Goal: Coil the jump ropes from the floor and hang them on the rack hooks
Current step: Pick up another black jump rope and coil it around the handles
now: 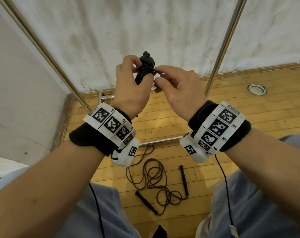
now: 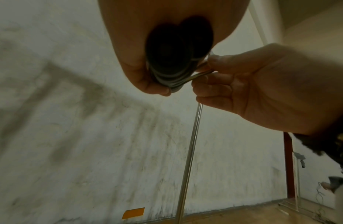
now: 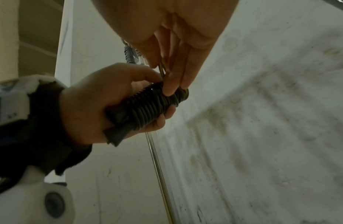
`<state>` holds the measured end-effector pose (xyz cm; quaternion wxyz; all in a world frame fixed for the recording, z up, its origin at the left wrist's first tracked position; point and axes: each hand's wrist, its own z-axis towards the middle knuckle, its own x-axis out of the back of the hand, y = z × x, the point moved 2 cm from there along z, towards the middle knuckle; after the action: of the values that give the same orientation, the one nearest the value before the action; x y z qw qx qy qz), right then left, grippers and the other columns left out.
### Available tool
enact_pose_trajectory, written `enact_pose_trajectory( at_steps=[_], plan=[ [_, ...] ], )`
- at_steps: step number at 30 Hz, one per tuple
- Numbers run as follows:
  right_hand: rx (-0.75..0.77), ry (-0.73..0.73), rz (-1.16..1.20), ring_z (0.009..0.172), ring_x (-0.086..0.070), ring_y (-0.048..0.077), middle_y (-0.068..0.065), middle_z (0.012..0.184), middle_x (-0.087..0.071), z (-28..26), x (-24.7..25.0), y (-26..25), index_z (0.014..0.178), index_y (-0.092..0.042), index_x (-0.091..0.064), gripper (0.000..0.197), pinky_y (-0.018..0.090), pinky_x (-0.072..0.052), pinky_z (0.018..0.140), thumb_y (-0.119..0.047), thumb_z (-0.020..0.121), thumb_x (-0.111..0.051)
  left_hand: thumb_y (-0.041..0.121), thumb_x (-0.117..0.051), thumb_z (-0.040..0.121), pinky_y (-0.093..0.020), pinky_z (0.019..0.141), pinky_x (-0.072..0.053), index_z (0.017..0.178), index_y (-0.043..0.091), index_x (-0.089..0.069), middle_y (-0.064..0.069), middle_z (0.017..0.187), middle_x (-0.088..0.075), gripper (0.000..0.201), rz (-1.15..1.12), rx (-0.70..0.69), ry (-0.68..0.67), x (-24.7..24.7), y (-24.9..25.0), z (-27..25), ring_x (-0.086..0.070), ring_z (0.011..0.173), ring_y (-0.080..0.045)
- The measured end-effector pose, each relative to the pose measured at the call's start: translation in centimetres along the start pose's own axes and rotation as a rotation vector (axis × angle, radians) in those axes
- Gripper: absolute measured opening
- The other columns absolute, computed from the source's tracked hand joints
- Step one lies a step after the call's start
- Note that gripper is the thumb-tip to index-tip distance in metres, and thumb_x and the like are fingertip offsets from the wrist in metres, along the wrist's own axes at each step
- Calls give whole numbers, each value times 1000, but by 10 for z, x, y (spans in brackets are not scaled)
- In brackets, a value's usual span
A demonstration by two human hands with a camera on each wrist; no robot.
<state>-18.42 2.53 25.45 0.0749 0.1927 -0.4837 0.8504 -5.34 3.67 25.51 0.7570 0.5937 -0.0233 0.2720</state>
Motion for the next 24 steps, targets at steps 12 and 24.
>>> enact_pose_trajectory(
  at_steps=[12, 24],
  plan=[
    [-149, -4, 174, 80, -68, 8, -6, 83, -71, 4, 3, -1, 91, -21, -70, 9, 33, -57, 79, -23, 85, -64, 27, -69, 81, -15, 65, -46, 108, 30, -43, -2, 118, -42, 38, 62, -116, -91, 3, 0, -6, -54, 99, -1],
    [67, -53, -324, 83, -59, 14, -6, 89, -55, 17, 13, 10, 97, -9, -67, 15, 26, -51, 78, -8, 84, -60, 12, -44, 99, -46, 72, -57, 104, 27, -44, -1, 100, -52, 15, -215, 67, -288, 6, 3, -6, -69, 80, -24]
  ],
)
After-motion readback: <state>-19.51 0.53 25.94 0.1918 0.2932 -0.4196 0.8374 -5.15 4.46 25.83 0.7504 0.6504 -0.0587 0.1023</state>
